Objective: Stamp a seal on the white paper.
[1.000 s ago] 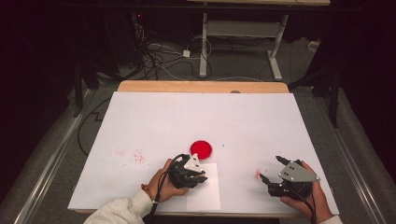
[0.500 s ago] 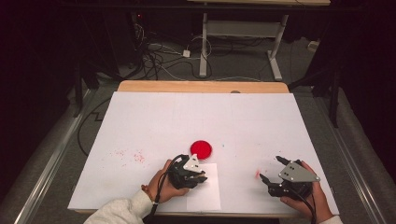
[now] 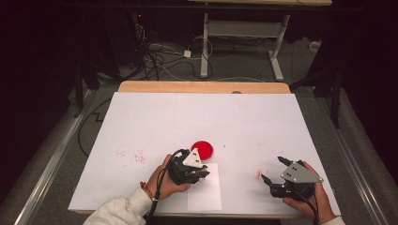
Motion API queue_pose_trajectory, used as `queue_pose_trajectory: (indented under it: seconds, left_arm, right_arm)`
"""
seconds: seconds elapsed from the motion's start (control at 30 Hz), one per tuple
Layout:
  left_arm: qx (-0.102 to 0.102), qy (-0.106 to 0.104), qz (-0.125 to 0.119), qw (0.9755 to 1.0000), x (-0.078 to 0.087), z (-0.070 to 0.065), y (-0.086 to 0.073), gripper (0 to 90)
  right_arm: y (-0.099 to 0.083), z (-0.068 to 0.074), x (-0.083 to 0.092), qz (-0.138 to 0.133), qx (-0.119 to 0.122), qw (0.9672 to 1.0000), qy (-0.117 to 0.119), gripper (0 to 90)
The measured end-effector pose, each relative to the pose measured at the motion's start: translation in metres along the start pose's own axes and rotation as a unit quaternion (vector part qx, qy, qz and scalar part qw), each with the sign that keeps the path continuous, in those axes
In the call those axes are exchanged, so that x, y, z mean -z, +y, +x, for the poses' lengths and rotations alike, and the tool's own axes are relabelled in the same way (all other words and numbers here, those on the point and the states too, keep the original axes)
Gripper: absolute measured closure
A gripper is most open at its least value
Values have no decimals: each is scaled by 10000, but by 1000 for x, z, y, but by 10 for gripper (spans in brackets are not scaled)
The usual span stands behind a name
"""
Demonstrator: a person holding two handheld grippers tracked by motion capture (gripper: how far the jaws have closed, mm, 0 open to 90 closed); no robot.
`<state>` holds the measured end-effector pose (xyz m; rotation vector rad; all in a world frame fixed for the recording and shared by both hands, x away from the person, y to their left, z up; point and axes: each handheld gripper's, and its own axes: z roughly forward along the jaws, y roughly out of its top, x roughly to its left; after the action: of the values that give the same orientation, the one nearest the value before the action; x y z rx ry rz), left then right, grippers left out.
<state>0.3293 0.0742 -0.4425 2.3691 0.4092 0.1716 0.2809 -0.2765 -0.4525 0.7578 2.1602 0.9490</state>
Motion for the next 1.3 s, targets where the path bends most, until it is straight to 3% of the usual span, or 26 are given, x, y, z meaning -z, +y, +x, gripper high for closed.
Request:
queue_pose_trajectory:
  seconds: [0.07,0.4,0.57,1.07,1.3]
  left_arm:
    - [-69,99,5,9999,3,-2,1,734]
    - [14,231,-182,9996,17,1,0,734]
    - [39,373,-154,9992,20,3,-1,734]
    - [38,493,-151,9987,26,14,-4,734]
    - [158,584,-183,9980,29,19,-7,734]
  right_arm:
    - [0,0,0,7,12,10000,7,201]
    - [1,1,1,-27,22,10000,3,201]
    - [2,0,-1,-29,27,10000,16,201]
    - [3,-1,-4,9,17,10000,18,201]
    - [4,0,-6,26,45,10000,57,201]
